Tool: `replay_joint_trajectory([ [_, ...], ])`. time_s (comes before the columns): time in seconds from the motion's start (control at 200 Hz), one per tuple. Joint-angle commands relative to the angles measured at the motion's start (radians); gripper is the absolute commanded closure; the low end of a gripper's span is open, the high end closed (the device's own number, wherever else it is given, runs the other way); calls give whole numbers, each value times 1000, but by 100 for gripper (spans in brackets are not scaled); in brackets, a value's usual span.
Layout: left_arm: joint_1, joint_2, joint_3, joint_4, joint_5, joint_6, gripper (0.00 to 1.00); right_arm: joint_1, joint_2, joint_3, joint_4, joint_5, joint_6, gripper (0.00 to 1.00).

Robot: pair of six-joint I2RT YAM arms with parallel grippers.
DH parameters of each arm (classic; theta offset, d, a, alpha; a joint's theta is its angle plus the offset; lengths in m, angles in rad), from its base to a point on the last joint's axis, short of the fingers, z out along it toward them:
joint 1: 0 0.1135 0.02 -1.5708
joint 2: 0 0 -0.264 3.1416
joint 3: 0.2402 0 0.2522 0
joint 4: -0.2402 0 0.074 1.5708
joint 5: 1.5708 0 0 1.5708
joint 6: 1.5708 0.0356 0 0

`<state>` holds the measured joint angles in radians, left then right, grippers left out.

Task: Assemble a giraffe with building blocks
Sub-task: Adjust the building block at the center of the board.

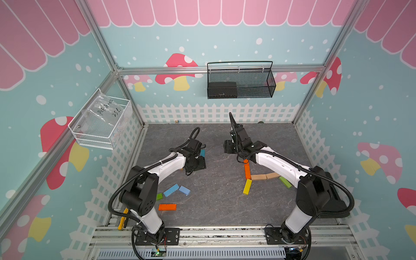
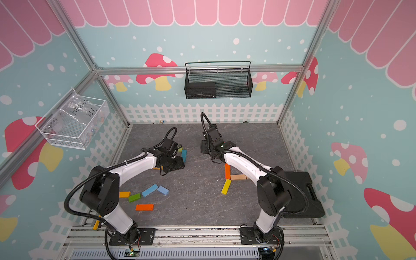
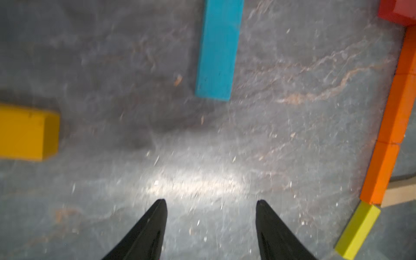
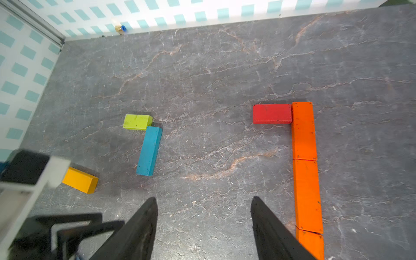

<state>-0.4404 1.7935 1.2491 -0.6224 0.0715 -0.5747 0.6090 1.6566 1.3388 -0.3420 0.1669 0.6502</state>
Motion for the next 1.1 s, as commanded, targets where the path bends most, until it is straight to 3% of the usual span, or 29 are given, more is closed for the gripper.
replay_joint_trajectory([
  [0.0, -1, 133, 152, -51, -67, 57, 34, -26, -67, -59, 37, 2, -20, 33],
  [0.355, 9, 398, 471, -289, -199, 123, 30, -87, -170, -158, 53, -18, -34, 33],
  [0.46, 12, 431, 506, -300, -182, 142, 37, -95, -177, -168, 58, -23, -35, 33],
  [0.636, 11, 454, 548, -327, -179, 153, 56, -105, -194, -188, 70, -27, -32, 33],
  [0.826, 12, 486, 608, -373, -193, 156, 68, -111, -197, -191, 71, -28, -34, 33],
  [1.096, 20, 528, 679, -434, -210, 168, 71, -119, -207, -206, 80, -31, -32, 33],
])
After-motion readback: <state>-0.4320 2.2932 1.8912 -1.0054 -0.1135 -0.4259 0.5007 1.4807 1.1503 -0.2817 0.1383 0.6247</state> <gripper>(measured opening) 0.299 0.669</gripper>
